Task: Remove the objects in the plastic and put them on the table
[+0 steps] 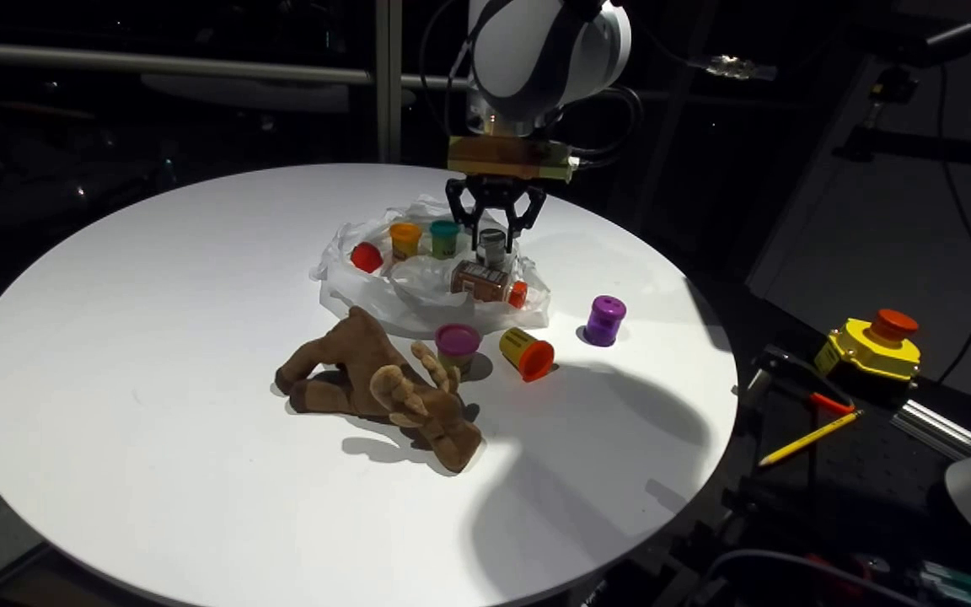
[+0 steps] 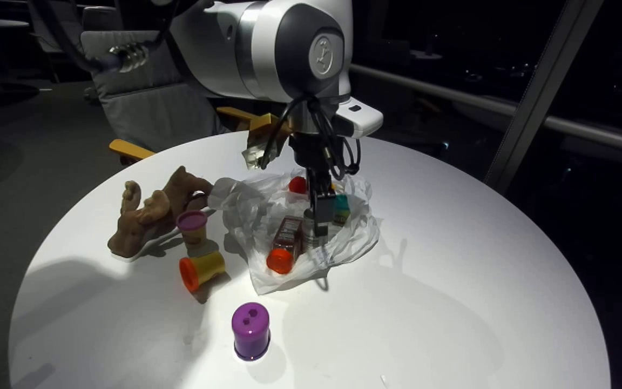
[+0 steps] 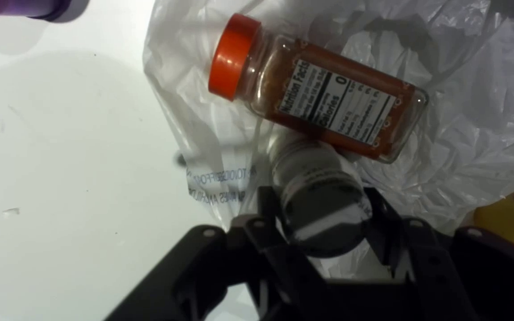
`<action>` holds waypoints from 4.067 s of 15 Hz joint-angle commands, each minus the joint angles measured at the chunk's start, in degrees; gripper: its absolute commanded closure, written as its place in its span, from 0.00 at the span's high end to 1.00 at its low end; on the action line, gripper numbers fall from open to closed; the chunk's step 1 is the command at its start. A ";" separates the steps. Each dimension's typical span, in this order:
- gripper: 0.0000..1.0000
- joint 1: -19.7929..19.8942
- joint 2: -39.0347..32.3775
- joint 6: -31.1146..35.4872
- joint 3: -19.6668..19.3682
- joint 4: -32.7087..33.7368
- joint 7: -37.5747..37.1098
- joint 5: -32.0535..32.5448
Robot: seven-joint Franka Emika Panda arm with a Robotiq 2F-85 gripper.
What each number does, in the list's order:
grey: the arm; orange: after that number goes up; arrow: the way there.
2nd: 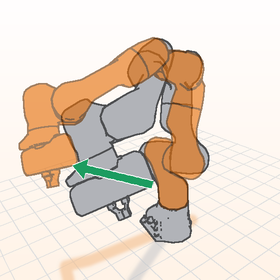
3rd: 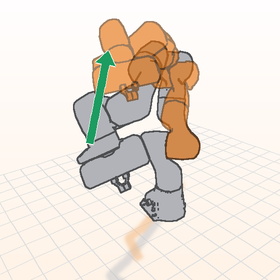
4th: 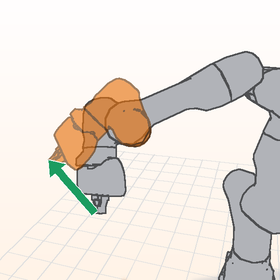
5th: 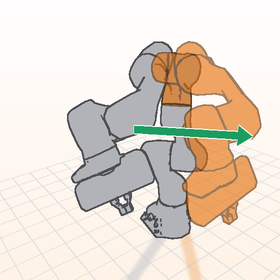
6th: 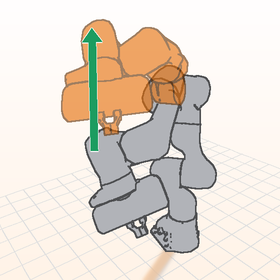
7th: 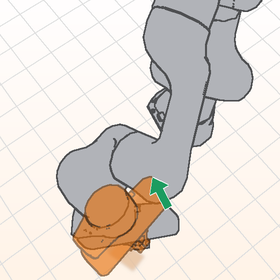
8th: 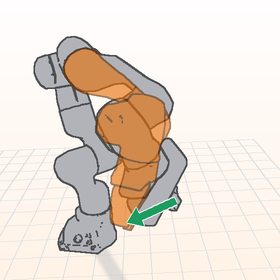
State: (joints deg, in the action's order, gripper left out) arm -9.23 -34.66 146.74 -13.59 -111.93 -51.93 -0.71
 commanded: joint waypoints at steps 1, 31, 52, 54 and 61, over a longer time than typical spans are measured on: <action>0.25 0.90 6.37 1.75 -0.04 -5.46 0.25 0.74; 1.00 10.09 16.92 20.09 -0.23 -23.22 24.62 -11.03; 1.00 1.49 -10.69 -0.09 6.57 17.88 19.03 -5.24; 1.00 1.30 -12.47 0.12 6.14 20.03 18.26 -5.28; 1.00 1.42 -16.17 1.86 5.41 24.95 15.44 -6.07</action>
State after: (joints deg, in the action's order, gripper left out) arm -7.84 -48.66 147.34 -7.74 -90.57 -34.71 -5.86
